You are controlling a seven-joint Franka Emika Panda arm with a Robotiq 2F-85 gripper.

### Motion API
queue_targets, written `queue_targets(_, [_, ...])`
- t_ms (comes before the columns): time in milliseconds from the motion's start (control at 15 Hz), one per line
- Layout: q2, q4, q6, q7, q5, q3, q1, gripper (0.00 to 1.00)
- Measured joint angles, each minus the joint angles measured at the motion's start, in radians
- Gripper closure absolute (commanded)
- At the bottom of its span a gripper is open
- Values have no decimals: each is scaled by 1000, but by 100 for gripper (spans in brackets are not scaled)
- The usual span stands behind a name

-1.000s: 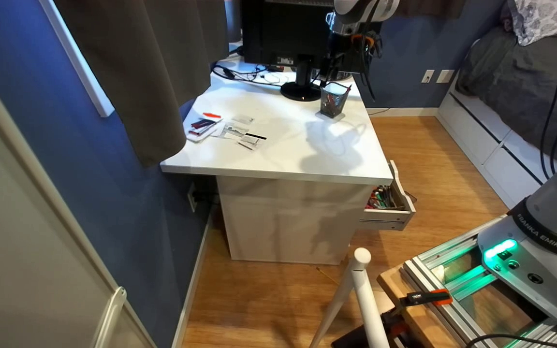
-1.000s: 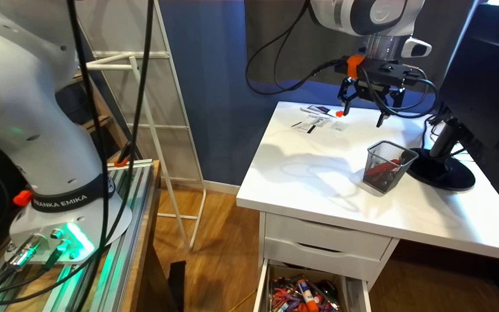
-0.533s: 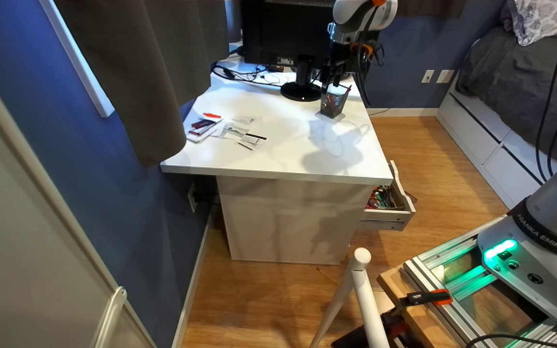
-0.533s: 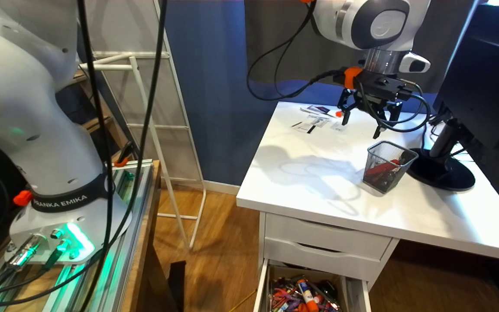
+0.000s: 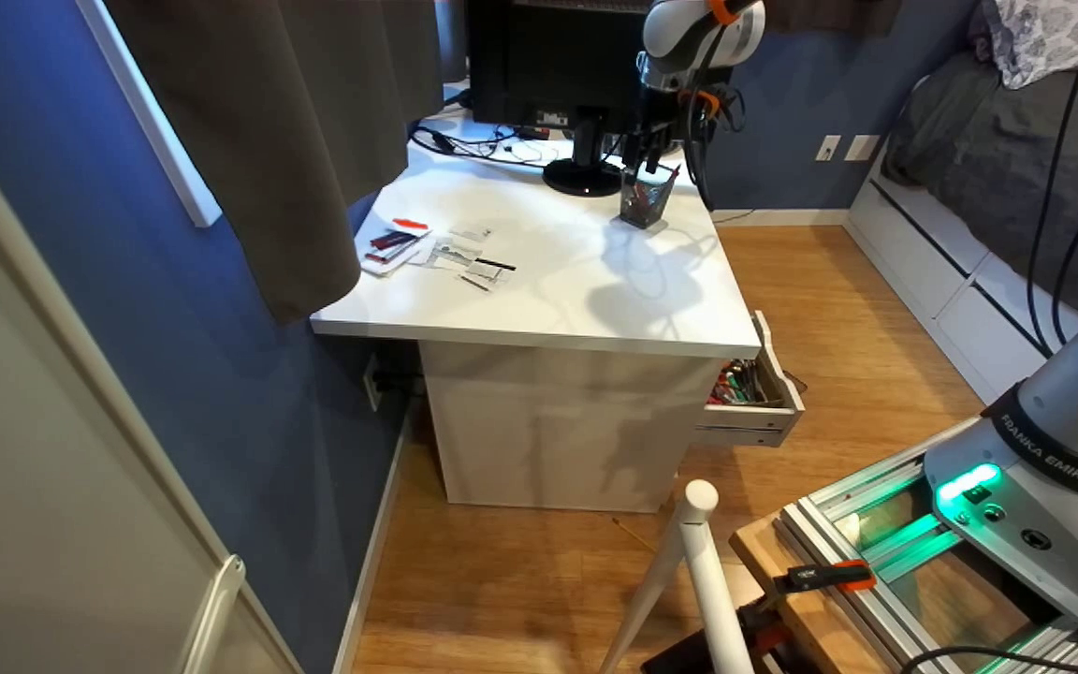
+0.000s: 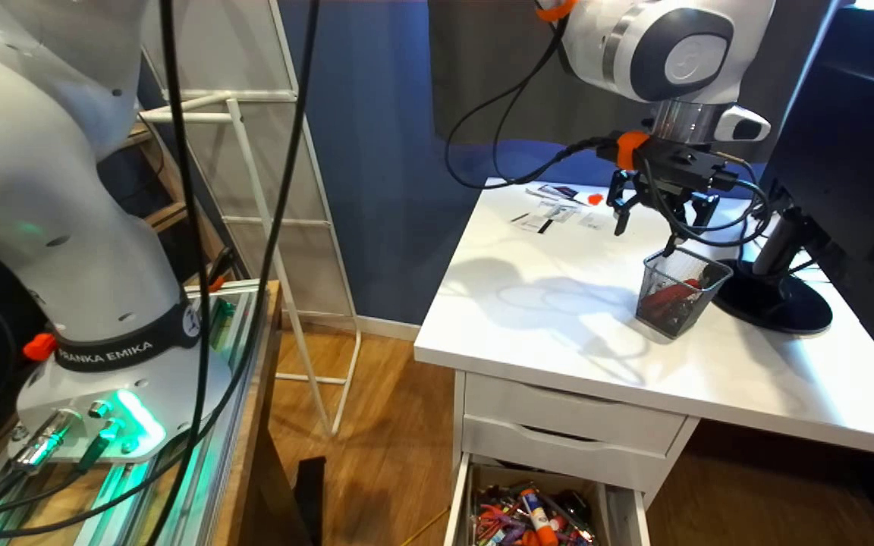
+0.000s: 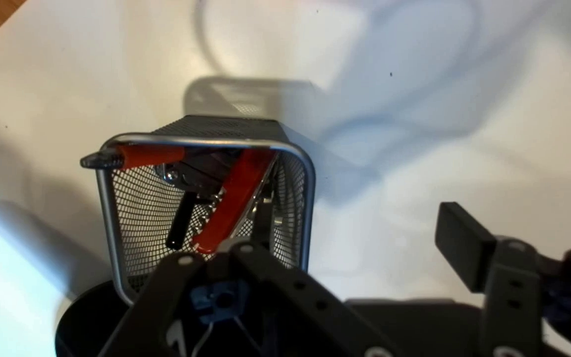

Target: Pick up the desktop pen and pencil basket and move it to the left

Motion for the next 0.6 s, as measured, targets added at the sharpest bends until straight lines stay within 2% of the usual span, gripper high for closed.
queue_targets(200, [34, 38, 0, 0, -8, 0, 0, 49])
queue_targets(267, [45, 50, 0, 0, -12, 0, 0, 66])
queue_targets(533, [81, 85, 0, 0, -21, -1, 0, 95])
queue_targets(600, [88, 92, 0, 0, -23, -1, 0, 99])
